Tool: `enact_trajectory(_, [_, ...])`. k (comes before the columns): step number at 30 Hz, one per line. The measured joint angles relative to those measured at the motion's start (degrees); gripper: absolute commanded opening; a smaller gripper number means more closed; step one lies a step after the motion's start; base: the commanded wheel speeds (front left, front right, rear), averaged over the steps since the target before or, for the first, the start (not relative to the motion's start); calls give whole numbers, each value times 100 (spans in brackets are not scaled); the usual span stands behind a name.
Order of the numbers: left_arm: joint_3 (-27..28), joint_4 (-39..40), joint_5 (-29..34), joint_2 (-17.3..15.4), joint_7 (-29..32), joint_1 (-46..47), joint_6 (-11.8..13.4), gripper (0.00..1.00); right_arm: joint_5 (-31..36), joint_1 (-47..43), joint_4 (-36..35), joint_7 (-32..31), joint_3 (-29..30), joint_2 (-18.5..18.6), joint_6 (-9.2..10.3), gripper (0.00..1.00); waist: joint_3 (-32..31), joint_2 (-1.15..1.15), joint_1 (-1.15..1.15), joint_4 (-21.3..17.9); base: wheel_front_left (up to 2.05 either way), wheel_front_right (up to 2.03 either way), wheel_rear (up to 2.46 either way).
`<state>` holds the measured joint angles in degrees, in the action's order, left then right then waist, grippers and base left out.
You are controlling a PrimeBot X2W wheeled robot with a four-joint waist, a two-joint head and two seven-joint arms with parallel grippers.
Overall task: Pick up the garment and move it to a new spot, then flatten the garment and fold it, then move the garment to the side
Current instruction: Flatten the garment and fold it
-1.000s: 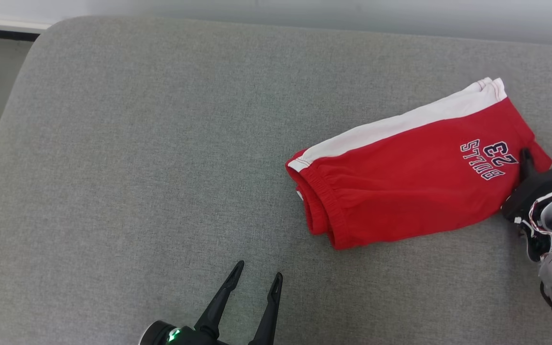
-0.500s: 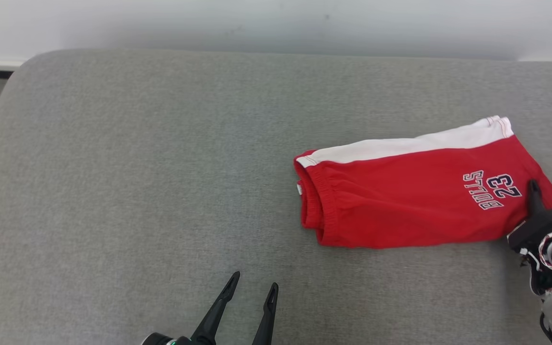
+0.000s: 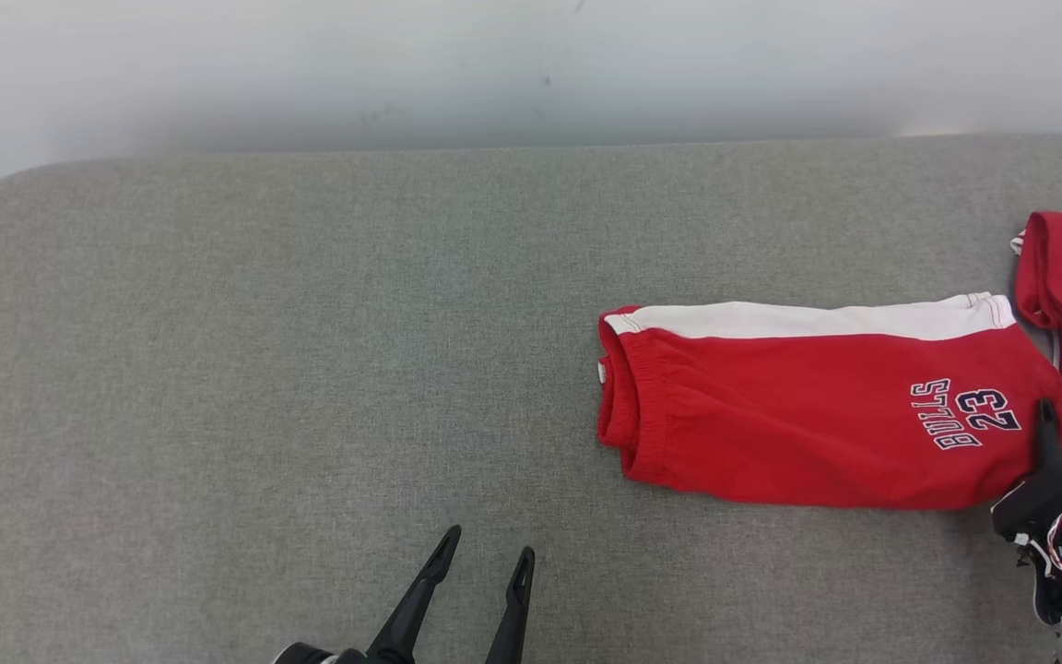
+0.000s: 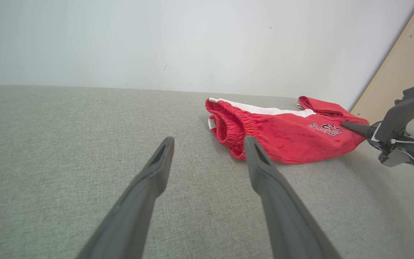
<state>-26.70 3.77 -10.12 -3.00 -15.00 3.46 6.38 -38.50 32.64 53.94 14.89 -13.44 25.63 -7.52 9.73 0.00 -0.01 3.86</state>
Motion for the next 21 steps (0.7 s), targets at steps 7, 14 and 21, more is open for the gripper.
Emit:
enact_trajectory(7, [-5,-49,-36,2,0,-51,-8,100,343,-2,-215,1,104,-118,0,0,-145,0,0,-5,0,0,0])
enact_trajectory(14, [-9,-80,-86,4,0,-112,27,100,632,99,-689,1,-43,-254,0,0,-318,0,0,10,0,0,0])
enact_trajectory(21, [-43,-91,-138,7,0,-171,51,100,730,323,-967,1,-530,-458,0,0,-469,0,0,31,0,0,0])
